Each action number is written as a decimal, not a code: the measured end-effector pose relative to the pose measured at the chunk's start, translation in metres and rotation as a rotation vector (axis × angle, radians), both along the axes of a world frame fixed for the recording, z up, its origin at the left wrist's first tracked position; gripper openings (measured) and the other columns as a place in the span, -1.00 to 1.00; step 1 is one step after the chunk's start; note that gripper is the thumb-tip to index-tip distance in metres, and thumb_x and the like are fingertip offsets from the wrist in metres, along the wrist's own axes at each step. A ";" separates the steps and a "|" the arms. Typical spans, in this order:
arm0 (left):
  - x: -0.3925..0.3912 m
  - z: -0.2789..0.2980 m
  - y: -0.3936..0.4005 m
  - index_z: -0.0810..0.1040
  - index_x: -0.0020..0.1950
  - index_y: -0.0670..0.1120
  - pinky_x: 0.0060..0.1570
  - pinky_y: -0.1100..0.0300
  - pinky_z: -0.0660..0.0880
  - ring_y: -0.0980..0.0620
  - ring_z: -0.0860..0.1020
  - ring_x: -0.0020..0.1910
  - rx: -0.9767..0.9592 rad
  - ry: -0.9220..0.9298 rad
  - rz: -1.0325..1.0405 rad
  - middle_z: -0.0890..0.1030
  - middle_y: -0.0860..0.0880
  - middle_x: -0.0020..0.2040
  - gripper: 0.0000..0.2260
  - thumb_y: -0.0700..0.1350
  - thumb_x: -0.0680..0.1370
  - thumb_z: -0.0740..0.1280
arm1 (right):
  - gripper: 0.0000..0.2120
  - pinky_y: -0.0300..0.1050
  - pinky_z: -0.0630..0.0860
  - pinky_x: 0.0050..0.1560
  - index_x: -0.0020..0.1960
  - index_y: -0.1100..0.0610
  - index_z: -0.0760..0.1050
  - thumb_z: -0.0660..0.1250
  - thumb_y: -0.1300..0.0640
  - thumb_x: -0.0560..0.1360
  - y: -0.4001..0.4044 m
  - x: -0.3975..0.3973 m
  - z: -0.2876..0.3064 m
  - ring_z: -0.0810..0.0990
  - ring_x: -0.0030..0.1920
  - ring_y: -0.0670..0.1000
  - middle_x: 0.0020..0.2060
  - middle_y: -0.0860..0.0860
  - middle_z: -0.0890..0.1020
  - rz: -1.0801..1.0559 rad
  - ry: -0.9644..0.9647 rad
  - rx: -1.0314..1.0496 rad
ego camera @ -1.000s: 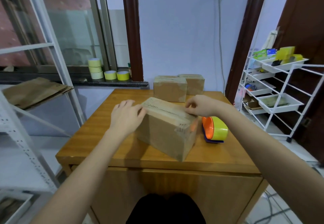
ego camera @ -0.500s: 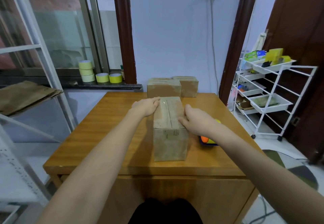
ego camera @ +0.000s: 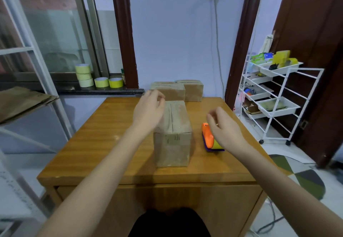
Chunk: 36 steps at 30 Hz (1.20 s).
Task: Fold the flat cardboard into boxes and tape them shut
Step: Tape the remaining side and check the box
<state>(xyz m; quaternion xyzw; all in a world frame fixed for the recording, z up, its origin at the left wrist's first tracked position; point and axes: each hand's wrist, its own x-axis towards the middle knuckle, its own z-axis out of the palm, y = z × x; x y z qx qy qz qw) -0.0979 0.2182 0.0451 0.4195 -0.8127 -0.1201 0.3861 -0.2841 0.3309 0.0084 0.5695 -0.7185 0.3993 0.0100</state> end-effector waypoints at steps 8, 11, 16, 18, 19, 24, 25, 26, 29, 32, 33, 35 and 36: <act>-0.053 0.008 0.097 0.44 0.22 -0.11 0.05 0.07 0.43 -0.02 0.49 0.05 0.084 -0.143 -0.238 0.49 -0.05 0.12 -0.77 -0.06 0.62 0.14 | -0.81 -0.06 0.43 -0.07 0.16 0.19 0.39 0.20 0.12 0.59 0.030 -0.061 -0.042 0.50 -0.05 0.04 0.05 0.09 0.52 -0.124 -0.096 0.179; -0.082 -0.024 0.117 0.33 0.29 -0.17 0.00 0.00 0.43 -0.20 0.51 0.10 0.093 -0.439 -0.154 0.46 -0.15 0.16 -0.67 0.00 0.62 0.13 | -0.77 -0.06 0.43 -0.02 0.18 0.18 0.36 0.20 0.08 0.59 0.035 -0.065 -0.056 0.49 -0.01 0.03 0.10 0.08 0.50 -0.088 -0.129 0.264; -0.114 -0.078 0.111 0.21 0.37 -0.22 0.00 0.04 0.47 -0.18 0.53 0.16 0.250 -0.502 -0.036 0.37 -0.17 0.27 -0.55 0.00 0.60 0.23 | -0.66 -0.17 0.32 -0.12 0.25 0.18 0.31 0.26 0.03 0.57 0.025 -0.067 -0.076 0.42 -0.05 -0.03 0.15 0.08 0.45 -0.042 -0.111 0.362; -0.120 -0.093 0.103 0.21 0.36 -0.20 -0.06 0.09 0.47 -0.15 0.55 0.14 0.289 -0.467 0.019 0.34 -0.15 0.28 -0.57 -0.06 0.59 0.27 | -0.65 -0.21 0.30 -0.23 0.23 0.19 0.31 0.29 0.04 0.56 0.019 -0.068 -0.083 0.42 -0.08 -0.03 0.14 0.10 0.46 -0.039 -0.112 0.349; -0.122 -0.100 0.098 0.22 0.35 -0.19 -0.06 0.09 0.48 -0.14 0.56 0.14 0.301 -0.449 0.044 0.34 -0.15 0.27 -0.58 -0.08 0.58 0.28 | -0.66 -0.24 0.27 -0.29 0.22 0.20 0.32 0.30 0.05 0.55 0.016 -0.067 -0.085 0.43 -0.09 -0.03 0.11 0.10 0.46 -0.040 -0.125 0.337; -0.127 -0.122 0.083 0.31 0.26 -0.15 0.05 0.08 0.50 -0.11 0.51 0.14 0.246 -0.377 0.049 0.40 -0.13 0.20 -0.73 -0.20 0.59 0.24 | -0.80 -0.30 0.28 -0.34 0.01 0.14 0.30 0.33 0.16 0.52 0.008 -0.061 -0.093 0.43 -0.12 0.02 -0.09 0.06 0.43 -0.006 -0.165 0.284; -0.129 -0.125 0.083 0.32 0.27 -0.15 0.06 0.09 0.48 -0.10 0.49 0.14 0.232 -0.365 0.028 0.40 -0.13 0.20 -0.75 -0.23 0.59 0.22 | -0.81 -0.31 0.27 -0.33 0.00 0.14 0.30 0.33 0.18 0.51 0.006 -0.060 -0.096 0.42 -0.12 0.03 -0.10 0.07 0.43 0.002 -0.166 0.283; -0.131 -0.126 0.082 0.32 0.28 -0.16 0.07 0.09 0.46 -0.09 0.47 0.15 0.226 -0.354 0.003 0.40 -0.13 0.20 -0.74 -0.26 0.59 0.20 | -0.82 -0.30 0.26 -0.31 0.02 0.16 0.34 0.33 0.20 0.50 0.006 -0.059 -0.097 0.42 -0.10 0.03 -0.09 0.08 0.43 0.011 -0.169 0.282; -0.134 -0.129 0.081 0.34 0.30 -0.16 0.11 0.10 0.43 -0.09 0.44 0.18 0.230 -0.309 -0.044 0.40 -0.12 0.20 -0.70 -0.30 0.57 0.21 | -0.82 -0.23 0.28 -0.25 0.04 0.20 0.40 0.32 0.24 0.47 0.005 -0.057 -0.101 0.41 -0.06 0.03 -0.06 0.11 0.47 0.030 -0.185 0.275; -0.133 -0.131 0.081 0.39 0.25 -0.16 0.12 0.12 0.41 -0.07 0.44 0.19 0.221 -0.246 -0.057 0.44 -0.10 0.19 -0.74 -0.31 0.57 0.22 | -0.87 -0.21 0.22 -0.30 -0.09 0.17 0.36 0.30 0.28 0.44 0.009 -0.054 -0.096 0.39 -0.09 0.04 -0.16 0.08 0.43 0.020 -0.170 0.267; -0.132 -0.130 0.082 0.41 0.23 -0.16 0.12 0.14 0.40 -0.06 0.44 0.19 0.213 -0.209 -0.065 0.46 -0.10 0.18 -0.77 -0.30 0.57 0.22 | -0.88 -0.17 0.21 -0.30 -0.12 0.17 0.35 0.29 0.29 0.43 0.011 -0.053 -0.094 0.39 -0.11 0.05 -0.20 0.07 0.41 0.015 -0.158 0.259; -0.130 -0.126 0.083 0.45 0.20 -0.15 0.11 0.18 0.40 -0.03 0.47 0.18 0.184 -0.125 -0.096 0.50 -0.08 0.16 -0.82 -0.24 0.59 0.23 | -0.88 -0.18 0.19 -0.34 -0.16 0.17 0.33 0.27 0.32 0.41 0.016 -0.053 -0.086 0.37 -0.16 0.05 -0.25 0.04 0.37 0.004 -0.139 0.228; -0.129 -0.123 0.084 0.46 0.19 -0.14 0.11 0.20 0.41 -0.01 0.48 0.17 0.175 -0.085 -0.113 0.51 -0.07 0.15 -0.83 -0.21 0.59 0.24 | -0.87 -0.23 0.19 -0.36 -0.15 0.17 0.34 0.27 0.32 0.41 0.019 -0.053 -0.081 0.36 -0.19 0.04 -0.25 0.03 0.37 0.001 -0.135 0.208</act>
